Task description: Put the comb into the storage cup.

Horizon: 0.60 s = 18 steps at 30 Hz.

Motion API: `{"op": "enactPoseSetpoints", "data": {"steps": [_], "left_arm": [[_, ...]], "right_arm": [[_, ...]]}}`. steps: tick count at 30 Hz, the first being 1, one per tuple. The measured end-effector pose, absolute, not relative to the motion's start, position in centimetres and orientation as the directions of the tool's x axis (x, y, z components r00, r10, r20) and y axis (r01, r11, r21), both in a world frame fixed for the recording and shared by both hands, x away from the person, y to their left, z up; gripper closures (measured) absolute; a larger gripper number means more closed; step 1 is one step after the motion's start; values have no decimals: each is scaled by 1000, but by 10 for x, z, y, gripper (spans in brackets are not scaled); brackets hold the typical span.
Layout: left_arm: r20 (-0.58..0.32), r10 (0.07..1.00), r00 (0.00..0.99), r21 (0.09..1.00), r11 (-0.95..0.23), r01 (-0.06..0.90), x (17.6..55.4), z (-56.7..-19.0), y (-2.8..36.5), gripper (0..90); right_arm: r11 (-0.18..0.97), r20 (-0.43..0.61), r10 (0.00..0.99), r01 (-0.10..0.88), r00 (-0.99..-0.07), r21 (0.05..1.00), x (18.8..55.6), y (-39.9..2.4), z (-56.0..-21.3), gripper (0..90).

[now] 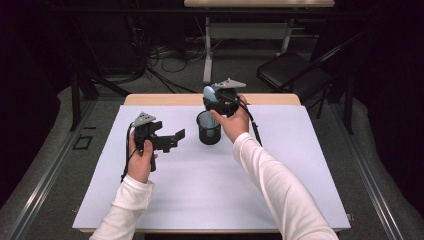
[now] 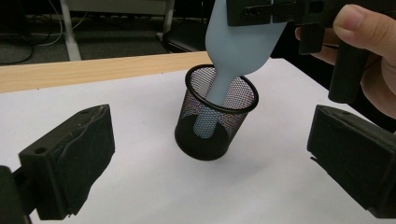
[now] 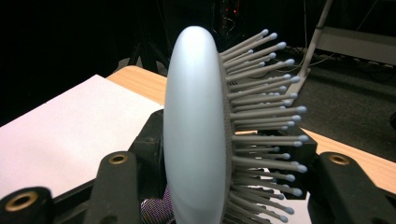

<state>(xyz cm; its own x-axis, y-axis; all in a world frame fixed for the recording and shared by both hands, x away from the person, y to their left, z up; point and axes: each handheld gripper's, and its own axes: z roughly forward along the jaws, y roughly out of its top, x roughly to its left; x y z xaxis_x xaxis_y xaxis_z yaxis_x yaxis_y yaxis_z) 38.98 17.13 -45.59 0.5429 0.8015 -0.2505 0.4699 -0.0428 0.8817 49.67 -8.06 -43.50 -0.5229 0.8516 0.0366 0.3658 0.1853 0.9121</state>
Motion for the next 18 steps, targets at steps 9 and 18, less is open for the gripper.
{"op": "enactPoseSetpoints", "data": {"steps": [9, 18], "left_arm": [[-249, 802, 543, 882, -44, 470, 390, -456, 171, 11], [-249, 803, 541, 882, -42, 468, 390, -456, 172, 11]], "right_arm": [[191, 38, 846, 369, -532, 909, 497, -80, -435, 458], [163, 71, 847, 385, -527, 908, 498, -81, -436, 443]]}}
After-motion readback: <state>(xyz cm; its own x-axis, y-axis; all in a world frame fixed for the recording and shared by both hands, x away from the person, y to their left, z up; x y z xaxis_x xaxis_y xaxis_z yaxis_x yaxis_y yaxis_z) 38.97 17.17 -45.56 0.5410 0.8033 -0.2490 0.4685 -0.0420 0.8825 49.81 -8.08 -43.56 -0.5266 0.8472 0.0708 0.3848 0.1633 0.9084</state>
